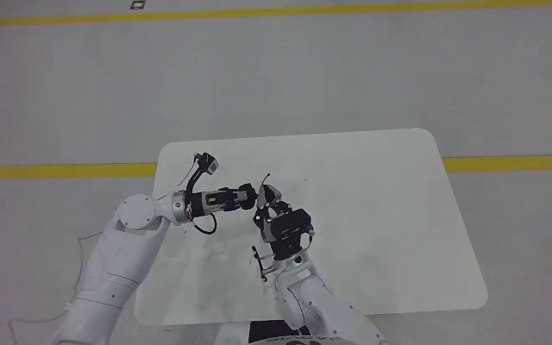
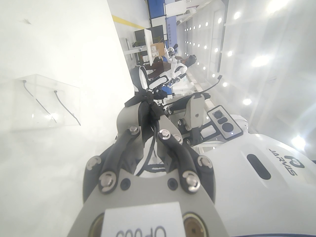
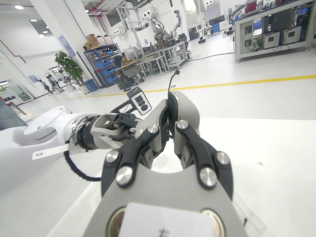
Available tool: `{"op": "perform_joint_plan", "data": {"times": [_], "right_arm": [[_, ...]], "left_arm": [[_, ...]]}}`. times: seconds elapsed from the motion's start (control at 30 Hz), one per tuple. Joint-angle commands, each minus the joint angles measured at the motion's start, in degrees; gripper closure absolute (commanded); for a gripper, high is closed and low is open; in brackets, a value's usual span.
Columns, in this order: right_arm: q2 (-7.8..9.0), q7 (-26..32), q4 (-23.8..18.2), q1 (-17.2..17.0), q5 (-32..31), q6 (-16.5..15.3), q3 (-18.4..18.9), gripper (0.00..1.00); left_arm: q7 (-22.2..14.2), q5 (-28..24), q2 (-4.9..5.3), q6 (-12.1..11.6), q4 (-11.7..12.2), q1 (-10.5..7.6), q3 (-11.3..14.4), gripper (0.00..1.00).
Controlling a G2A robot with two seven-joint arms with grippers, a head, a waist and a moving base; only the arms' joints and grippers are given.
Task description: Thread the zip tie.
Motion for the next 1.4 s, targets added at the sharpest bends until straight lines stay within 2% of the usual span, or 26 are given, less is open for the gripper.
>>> {"op": "perform_joint_plan", "data": {"times": [0.0, 1.37], "right_arm": [[-0.04, 0.19, 0.16, 0.03, 0.00, 0.00, 0.03, 1.00], [-0.82, -0.12, 0.84, -0.06, -0.28, 0.00, 0.85, 1.00]], "left_arm": [[0.00, 0.00, 0.00, 0.00, 0.00, 0.00, 0.00, 1.00], [0.00, 0.00, 0.00, 0.00, 0.00, 0.00, 0.00, 1.00]]}}
